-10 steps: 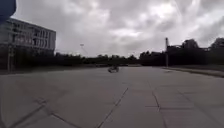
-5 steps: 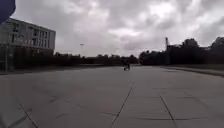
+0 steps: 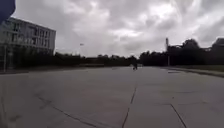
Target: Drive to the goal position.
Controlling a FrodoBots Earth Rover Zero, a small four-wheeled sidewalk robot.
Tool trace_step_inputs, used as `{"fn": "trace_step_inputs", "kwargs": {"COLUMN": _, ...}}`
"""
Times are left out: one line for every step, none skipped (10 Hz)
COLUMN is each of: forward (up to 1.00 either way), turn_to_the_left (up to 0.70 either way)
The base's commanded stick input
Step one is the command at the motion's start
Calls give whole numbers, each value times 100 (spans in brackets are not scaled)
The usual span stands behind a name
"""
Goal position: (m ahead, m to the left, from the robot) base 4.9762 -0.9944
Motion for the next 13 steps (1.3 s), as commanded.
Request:
{"fn": "trace_step_inputs", "kwargs": {"forward": 70, "turn_to_the_left": 0}}
{"fn": "trace_step_inputs", "kwargs": {"forward": 70, "turn_to_the_left": 0}}
{"fn": "trace_step_inputs", "kwargs": {"forward": 70, "turn_to_the_left": 0}}
{"fn": "trace_step_inputs", "kwargs": {"forward": 70, "turn_to_the_left": 0}}
{"fn": "trace_step_inputs", "kwargs": {"forward": 70, "turn_to_the_left": 0}}
{"fn": "trace_step_inputs", "kwargs": {"forward": 70, "turn_to_the_left": 0}}
{"fn": "trace_step_inputs", "kwargs": {"forward": 70, "turn_to_the_left": 0}}
{"fn": "trace_step_inputs", "kwargs": {"forward": 70, "turn_to_the_left": 0}}
{"fn": "trace_step_inputs", "kwargs": {"forward": 70, "turn_to_the_left": 0}}
{"fn": "trace_step_inputs", "kwargs": {"forward": 70, "turn_to_the_left": 0}}
{"fn": "trace_step_inputs", "kwargs": {"forward": 70, "turn_to_the_left": 0}}
{"fn": "trace_step_inputs", "kwargs": {"forward": 70, "turn_to_the_left": 0}}
{"fn": "trace_step_inputs", "kwargs": {"forward": 70, "turn_to_the_left": 0}}
